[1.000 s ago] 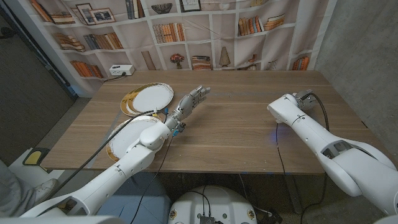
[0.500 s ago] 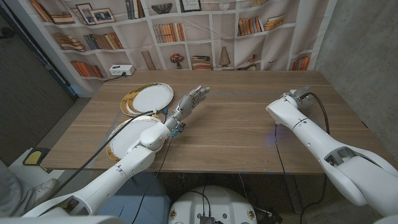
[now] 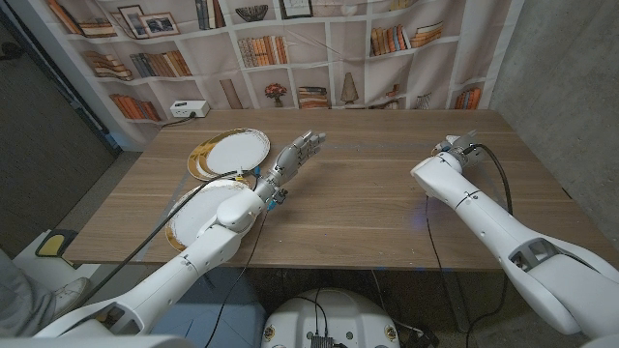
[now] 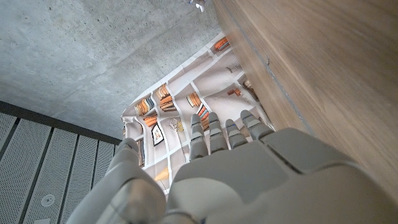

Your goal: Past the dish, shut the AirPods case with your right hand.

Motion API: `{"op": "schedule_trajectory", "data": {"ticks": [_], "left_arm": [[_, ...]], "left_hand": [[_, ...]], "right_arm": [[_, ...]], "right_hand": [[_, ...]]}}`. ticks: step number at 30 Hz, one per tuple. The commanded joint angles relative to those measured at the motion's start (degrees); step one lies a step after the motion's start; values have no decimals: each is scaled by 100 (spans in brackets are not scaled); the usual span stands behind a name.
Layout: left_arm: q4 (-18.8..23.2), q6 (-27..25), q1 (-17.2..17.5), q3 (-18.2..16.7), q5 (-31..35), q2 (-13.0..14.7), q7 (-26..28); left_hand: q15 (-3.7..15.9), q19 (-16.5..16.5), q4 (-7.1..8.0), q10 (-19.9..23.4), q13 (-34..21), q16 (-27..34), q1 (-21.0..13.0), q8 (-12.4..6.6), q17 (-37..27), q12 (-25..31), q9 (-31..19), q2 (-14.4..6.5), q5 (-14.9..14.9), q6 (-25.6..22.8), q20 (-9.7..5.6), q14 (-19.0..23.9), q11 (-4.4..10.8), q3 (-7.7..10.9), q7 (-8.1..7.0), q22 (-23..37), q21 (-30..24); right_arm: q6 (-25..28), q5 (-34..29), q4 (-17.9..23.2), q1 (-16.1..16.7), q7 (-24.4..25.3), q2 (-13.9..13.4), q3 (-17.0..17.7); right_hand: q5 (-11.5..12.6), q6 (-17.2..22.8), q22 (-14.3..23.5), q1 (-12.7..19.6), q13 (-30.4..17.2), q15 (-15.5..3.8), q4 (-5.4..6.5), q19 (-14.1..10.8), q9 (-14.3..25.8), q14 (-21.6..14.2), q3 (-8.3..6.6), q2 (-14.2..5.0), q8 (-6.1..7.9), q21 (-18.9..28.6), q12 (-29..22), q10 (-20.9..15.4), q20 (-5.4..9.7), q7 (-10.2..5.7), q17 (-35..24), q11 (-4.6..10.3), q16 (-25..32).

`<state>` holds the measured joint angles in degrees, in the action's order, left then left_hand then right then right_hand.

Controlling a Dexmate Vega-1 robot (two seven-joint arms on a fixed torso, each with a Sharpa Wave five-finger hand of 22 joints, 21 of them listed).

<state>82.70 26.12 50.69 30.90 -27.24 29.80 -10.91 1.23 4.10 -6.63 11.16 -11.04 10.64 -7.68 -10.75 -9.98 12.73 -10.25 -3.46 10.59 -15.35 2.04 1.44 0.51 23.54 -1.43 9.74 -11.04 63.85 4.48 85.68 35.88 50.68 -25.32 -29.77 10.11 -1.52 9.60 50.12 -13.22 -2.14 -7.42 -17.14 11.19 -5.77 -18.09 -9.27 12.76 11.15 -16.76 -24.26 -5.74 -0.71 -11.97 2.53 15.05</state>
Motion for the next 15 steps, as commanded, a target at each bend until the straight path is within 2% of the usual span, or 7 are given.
{"op": "schedule_trajectory", "data": {"ticks": [1,5,15], "left_arm": [[460,-172,176,-92,143,219,211],[522,-232,254,-107,147,274,265],[661,-36,532,-298,132,348,511]], "left_hand": [[12,-9,-14,50,-33,-13,46,-21,-14,22,-20,-33,1,-11,-21,-34,-16,18,18,24,-4],[11,-10,-12,48,-34,-15,50,-18,-15,20,-20,-35,1,-8,-21,-37,-26,18,23,24,-4],[-4,-12,-1,49,-34,-16,63,-17,-17,17,-20,-45,2,-10,-16,-40,-57,19,39,25,-3]], "right_arm": [[69,-103,751,356,-65,-138,125],[42,-147,1030,473,-102,-213,126],[-15,-390,1737,741,-188,-478,-43]], "right_hand": [[6,42,6,4,-27,-178,10,5,15,-41,35,25,30,-22,-26,-504,-53,16,-18,441,27],[6,64,7,-7,-30,-193,13,26,14,-49,46,31,30,-31,-28,-522,-38,-56,-16,435,28],[6,132,7,-20,-44,-205,13,53,12,-61,65,35,33,-40,-50,-608,-29,-28,-9,514,26]]}}
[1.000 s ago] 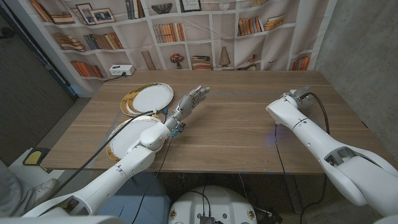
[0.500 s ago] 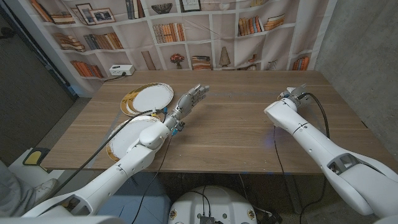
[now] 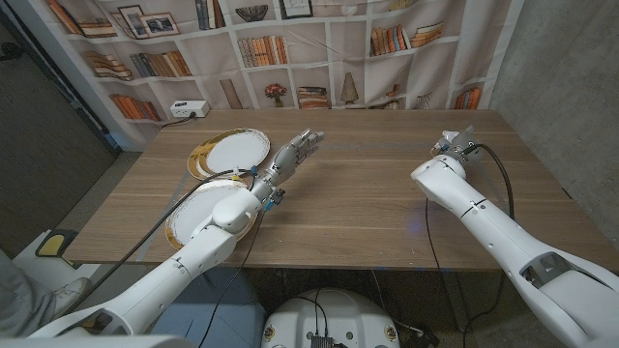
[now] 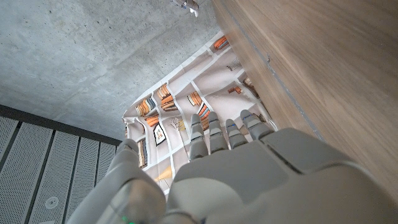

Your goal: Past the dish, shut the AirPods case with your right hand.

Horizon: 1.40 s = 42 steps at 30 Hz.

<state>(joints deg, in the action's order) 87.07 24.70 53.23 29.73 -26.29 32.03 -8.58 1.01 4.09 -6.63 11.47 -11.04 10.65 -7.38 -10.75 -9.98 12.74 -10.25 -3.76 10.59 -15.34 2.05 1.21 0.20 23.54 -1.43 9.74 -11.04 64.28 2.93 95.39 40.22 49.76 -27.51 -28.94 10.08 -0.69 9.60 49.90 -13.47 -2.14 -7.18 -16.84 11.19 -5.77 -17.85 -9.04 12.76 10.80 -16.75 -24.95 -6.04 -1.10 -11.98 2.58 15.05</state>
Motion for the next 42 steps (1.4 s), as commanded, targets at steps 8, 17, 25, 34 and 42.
{"op": "schedule_trajectory", "data": {"ticks": [8,17,25,34,42], "left_arm": [[385,162,425,-298,15,302,265],[202,254,393,-289,-62,215,187],[-167,413,305,-241,-370,16,-106],[-184,416,255,-246,-332,35,-143],[-365,630,220,-236,-387,-128,-190]], "left_hand": [[14,-13,9,17,-34,-17,46,-11,-18,15,-20,-19,3,4,-26,-23,-20,17,50,26,-3],[-8,-34,33,-23,-35,-22,83,6,-23,-3,-20,-19,3,50,-18,-49,-35,4,80,27,4],[-6,-41,48,-18,-35,-22,108,0,-24,-2,-20,-17,4,40,-16,-56,-35,-5,81,28,5],[-8,-41,62,-18,-35,-18,131,0,-25,-4,-20,-15,6,43,-22,-53,-29,-13,81,28,4],[-12,-42,67,-3,-34,-14,151,148,-19,-9,-13,-14,12,717,-13,-48,-21,-12,-53,25,2]], "right_arm": [[-245,-370,1233,600,-133,-379,-107],[-245,-656,1846,726,-268,-644,-335],[-420,-789,2176,878,-420,-700,-395],[-920,-840,2665,1196,-632,-832,-359],[-1164,-930,3034,1444,-815,-976,-356]], "right_hand": [[10,101,6,-18,-36,-244,-8,29,9,-56,65,16,23,-5,-42,-563,135,-127,-1,495,17],[9,124,8,-26,-58,-266,-19,-82,7,-83,94,38,5,30,-53,-623,280,-106,5,482,19],[4,161,7,-48,-71,-247,-21,-26,6,-63,124,66,1,3,-57,-654,234,-36,11,461,3],[2,335,7,-83,-94,-262,-8,46,5,-78,156,62,41,-18,-51,-673,189,-148,11,562,3],[2,424,8,-103,-109,-269,-4,50,4,-116,175,62,55,-12,-72,-747,188,-122,13,544,13]]}}
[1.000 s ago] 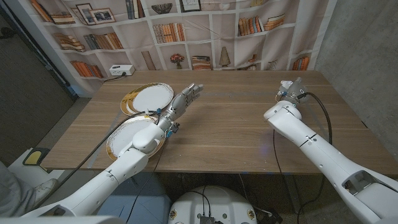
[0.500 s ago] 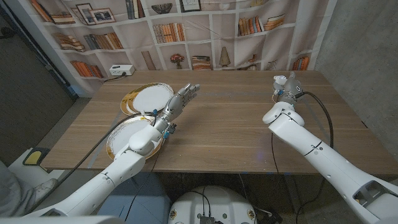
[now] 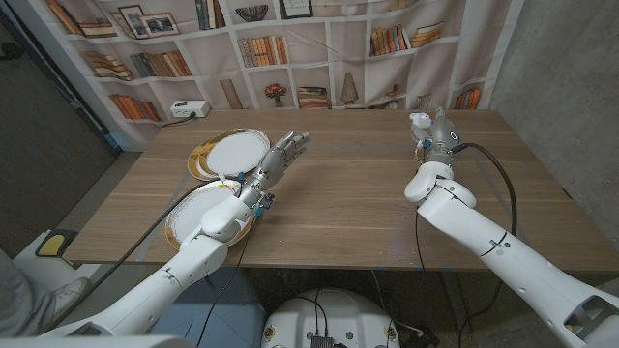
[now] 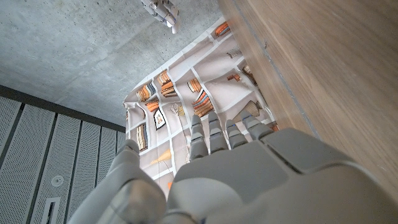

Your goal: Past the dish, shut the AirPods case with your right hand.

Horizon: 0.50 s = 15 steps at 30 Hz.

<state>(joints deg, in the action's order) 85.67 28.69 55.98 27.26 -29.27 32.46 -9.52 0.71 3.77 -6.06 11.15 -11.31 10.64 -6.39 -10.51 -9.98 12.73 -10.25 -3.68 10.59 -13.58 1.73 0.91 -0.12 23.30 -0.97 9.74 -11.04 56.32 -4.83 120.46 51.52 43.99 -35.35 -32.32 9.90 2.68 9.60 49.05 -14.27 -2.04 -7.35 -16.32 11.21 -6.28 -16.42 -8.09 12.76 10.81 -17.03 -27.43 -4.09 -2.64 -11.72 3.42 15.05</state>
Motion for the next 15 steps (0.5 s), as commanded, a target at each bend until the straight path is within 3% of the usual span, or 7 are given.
{"op": "schedule_trajectory", "data": {"ticks": [1,13,15], "left_arm": [[-224,232,-57,12,-46,-159,-80],[-74,187,-5,5,-18,-77,-81],[-39,169,6,-4,-33,-54,-89]], "left_hand": [[18,-4,5,56,-8,-15,47,121,-17,0,-11,-22,13,609,20,-17,32,16,-95,25,0],[16,0,-14,63,-7,-19,26,-10,-13,-2,-6,-24,14,443,10,-19,14,29,-70,24,-1],[15,2,-17,64,-7,-20,24,-39,-14,-3,-6,-24,13,371,7,-20,19,31,19,24,-1]], "right_arm": [[-359,-146,550,350,-231,-152,11],[-748,-82,793,772,-389,-177,192],[-817,-72,833,842,-395,-180,223]], "right_hand": [[20,89,8,-20,-29,-278,14,-1,2,-64,34,-33,54,-13,-45,-502,-4,31,-13,462,13],[21,151,8,-30,-45,-285,10,9,2,-90,50,-35,54,-11,-48,-538,7,17,-10,482,17],[21,160,8,-29,-48,-289,8,13,2,-92,51,-36,53,-11,-46,-537,14,12,-10,485,16]]}}
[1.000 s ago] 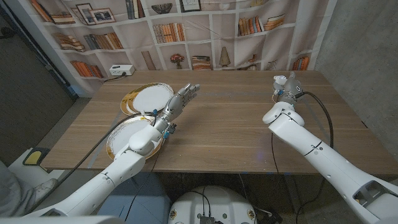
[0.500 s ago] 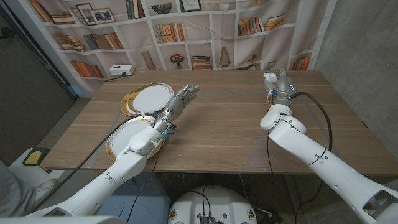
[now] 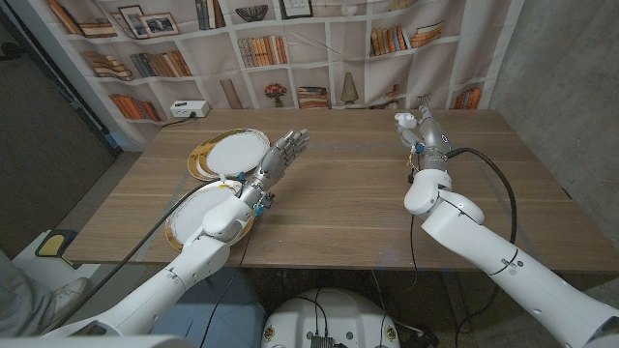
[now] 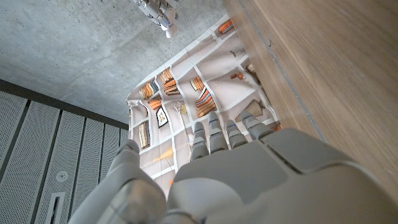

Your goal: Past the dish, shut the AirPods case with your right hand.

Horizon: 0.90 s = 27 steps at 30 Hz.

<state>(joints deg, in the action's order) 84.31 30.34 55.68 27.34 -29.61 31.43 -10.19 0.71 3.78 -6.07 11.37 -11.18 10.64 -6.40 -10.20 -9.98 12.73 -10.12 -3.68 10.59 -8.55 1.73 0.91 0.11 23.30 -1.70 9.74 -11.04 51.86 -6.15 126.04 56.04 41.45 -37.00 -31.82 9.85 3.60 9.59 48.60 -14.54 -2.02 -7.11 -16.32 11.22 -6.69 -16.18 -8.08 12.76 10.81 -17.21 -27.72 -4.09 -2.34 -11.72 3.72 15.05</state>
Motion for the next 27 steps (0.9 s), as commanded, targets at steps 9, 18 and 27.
{"op": "schedule_trajectory", "data": {"ticks": [9,18,27], "left_arm": [[114,47,52,-32,-147,53,-153],[133,57,101,-82,-326,96,-289],[152,24,125,-144,-551,111,-424]], "left_hand": [[9,-2,-19,56,-20,-17,22,-67,-14,1,-16,-29,13,-144,9,-15,3,37,98,24,1],[-85,-27,-15,200,-23,-11,39,-81,-18,51,-16,-26,10,-200,51,6,-13,36,178,26,7],[-67,-32,-5,528,-24,-3,61,-139,-22,153,-14,-25,10,-424,49,9,110,35,322,27,4]], "right_arm": [[-507,-34,474,544,-171,-15,117],[-1088,-209,373,623,-155,15,-34],[-1716,-486,61,547,-257,15,-183]], "right_hand": [[27,93,9,20,-33,-317,-24,15,1,-77,35,-42,43,-7,-47,-584,31,-25,-7,477,22],[31,98,8,43,-36,-319,-55,-16,0,-125,42,-19,22,6,-59,-653,20,2,2,480,29],[39,107,7,101,-41,-349,-114,-37,0,-164,44,32,8,11,-81,-732,28,2,20,523,22]]}}
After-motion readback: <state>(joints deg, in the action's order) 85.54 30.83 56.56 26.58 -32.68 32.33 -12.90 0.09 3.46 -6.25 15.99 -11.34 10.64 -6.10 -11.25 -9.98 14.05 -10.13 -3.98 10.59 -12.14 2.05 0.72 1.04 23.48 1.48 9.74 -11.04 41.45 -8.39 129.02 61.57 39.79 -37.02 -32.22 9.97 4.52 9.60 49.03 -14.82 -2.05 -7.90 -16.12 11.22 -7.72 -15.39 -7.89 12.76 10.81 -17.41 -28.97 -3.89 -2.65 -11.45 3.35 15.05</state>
